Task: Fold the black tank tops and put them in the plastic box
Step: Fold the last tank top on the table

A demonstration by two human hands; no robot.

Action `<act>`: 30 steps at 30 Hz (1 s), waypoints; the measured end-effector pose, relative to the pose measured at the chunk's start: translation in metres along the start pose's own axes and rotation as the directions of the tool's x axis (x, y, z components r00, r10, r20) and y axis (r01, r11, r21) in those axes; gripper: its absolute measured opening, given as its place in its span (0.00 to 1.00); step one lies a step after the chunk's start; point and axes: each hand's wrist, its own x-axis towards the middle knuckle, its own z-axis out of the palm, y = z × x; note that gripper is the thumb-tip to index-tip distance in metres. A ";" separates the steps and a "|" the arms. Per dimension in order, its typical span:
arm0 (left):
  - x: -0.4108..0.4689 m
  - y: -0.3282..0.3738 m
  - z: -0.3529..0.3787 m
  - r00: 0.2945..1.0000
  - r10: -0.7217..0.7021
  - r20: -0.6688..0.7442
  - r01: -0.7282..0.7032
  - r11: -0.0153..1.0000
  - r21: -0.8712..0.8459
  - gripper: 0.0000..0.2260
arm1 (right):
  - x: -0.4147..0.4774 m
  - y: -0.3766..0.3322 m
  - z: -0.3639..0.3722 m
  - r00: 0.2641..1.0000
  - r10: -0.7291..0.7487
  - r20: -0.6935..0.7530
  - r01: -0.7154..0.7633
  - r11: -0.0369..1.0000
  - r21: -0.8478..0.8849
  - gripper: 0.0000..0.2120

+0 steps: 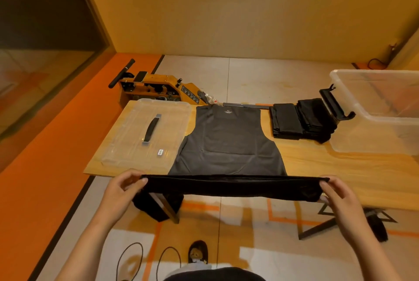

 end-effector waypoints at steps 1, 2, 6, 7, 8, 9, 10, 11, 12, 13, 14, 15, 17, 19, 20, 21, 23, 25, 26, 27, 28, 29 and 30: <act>-0.001 0.000 0.000 1.000 -0.009 -0.007 0.009 1.000 -0.010 0.02 | -0.001 0.001 -0.001 1.000 0.000 0.016 0.000 1.000 0.018 0.14; 0.000 0.002 0.000 1.000 -0.019 -0.016 0.018 1.000 -0.021 0.02 | -0.001 0.004 -0.002 1.000 0.001 0.020 -0.001 1.000 0.018 0.24; 0.000 0.009 0.010 0.999 -0.045 -0.018 0.044 0.998 -0.034 0.02 | 0.001 0.006 -0.006 1.000 0.023 0.007 -0.023 0.999 0.028 0.15; 0.000 0.011 0.014 0.998 -0.054 -0.019 0.053 0.997 -0.048 0.02 | 0.002 0.007 -0.007 0.999 0.038 0.000 -0.038 0.999 0.022 0.10; 0.000 0.013 0.017 0.998 -0.062 -0.020 0.061 0.996 -0.062 0.02 | 0.003 0.008 -0.007 0.999 0.050 0.000 -0.050 0.998 0.027 0.09; -0.001 0.015 0.020 0.997 -0.070 -0.019 0.068 0.995 -0.071 0.02 | 0.003 0.008 -0.008 0.998 0.060 0.007 -0.060 0.997 0.039 0.09; -0.001 0.016 0.023 0.997 -0.075 -0.015 0.074 0.994 -0.078 0.03 | 0.004 0.009 -0.009 0.998 0.069 0.013 -0.069 0.997 0.046 0.12; -0.001 0.017 0.024 0.997 -0.080 -0.014 0.078 0.993 -0.088 0.03 | 0.004 0.009 -0.010 0.997 0.072 0.021 -0.073 0.996 0.048 0.17; -0.001 0.017 0.026 0.996 -0.086 -0.013 0.085 0.991 -0.099 0.04 | 0.005 0.009 -0.011 0.997 0.076 0.026 -0.077 0.996 0.049 0.22; 0.000 0.018 0.027 0.996 -0.093 -0.013 0.091 0.990 -0.110 0.04 | 0.007 0.010 -0.013 0.997 0.078 0.027 -0.079 0.996 0.051 0.26; 0.001 0.018 0.028 0.995 -0.098 -0.016 0.095 0.988 -0.119 0.04 | 0.009 0.011 -0.014 0.997 0.077 0.027 -0.079 0.995 0.055 0.27; 0.003 0.018 0.030 0.995 -0.099 -0.019 0.096 0.988 -0.123 0.04 | 0.012 0.010 -0.015 0.996 0.082 0.028 -0.083 0.995 0.056 0.26; 0.010 0.017 0.033 0.995 -0.094 -0.031 0.090 0.989 -0.119 0.04 | 0.021 0.008 -0.013 0.995 0.089 0.037 -0.092 0.992 0.082 0.13; 0.020 0.016 0.036 0.996 -0.082 -0.044 0.077 0.991 -0.111 0.05 | 0.034 0.008 -0.010 0.996 0.091 0.017 -0.093 0.992 0.082 0.08; 0.027 0.017 0.039 0.996 -0.077 -0.048 0.071 0.992 -0.106 0.04 | 0.042 0.007 -0.008 0.996 0.089 0.006 -0.089 0.993 0.078 0.08; 0.034 0.018 0.041 0.996 -0.074 -0.048 0.069 0.993 -0.098 0.04 | 0.052 0.006 -0.005 0.997 0.082 0.002 -0.082 0.994 0.070 0.08; 0.055 0.017 0.046 0.996 -0.075 -0.041 0.071 0.994 -0.086 0.05 | 0.075 0.003 0.002 0.997 0.081 -0.006 -0.081 0.996 0.050 0.08; 0.081 0.014 0.049 0.996 -0.086 -0.038 0.082 0.993 -0.084 0.05 | 0.103 0.003 0.011 0.996 0.088 -0.017 -0.087 0.995 0.049 0.08; 0.097 0.013 0.051 0.995 -0.092 -0.036 0.088 0.993 -0.084 0.04 | 0.118 0.002 0.017 0.996 0.086 -0.029 -0.085 0.995 0.044 0.08; 0.114 0.012 0.053 0.995 -0.098 -0.031 0.096 0.992 -0.082 0.04 | 0.134 -0.001 0.023 0.996 0.081 -0.041 -0.080 0.996 0.028 0.08; 0.132 0.013 0.055 0.994 -0.107 -0.023 0.105 0.991 -0.081 0.05 | 0.151 -0.004 0.029 0.996 0.078 -0.047 -0.078 0.997 0.006 0.08; 0.153 0.014 0.058 0.993 -0.118 -0.017 0.116 0.990 -0.084 0.05 | 0.170 -0.008 0.035 0.995 0.081 -0.054 -0.081 0.997 -0.007 0.09; 0.175 0.016 0.061 0.992 -0.127 -0.014 0.126 0.988 -0.091 0.06 | 0.192 -0.011 0.041 0.994 0.085 -0.063 -0.086 0.996 -0.014 0.10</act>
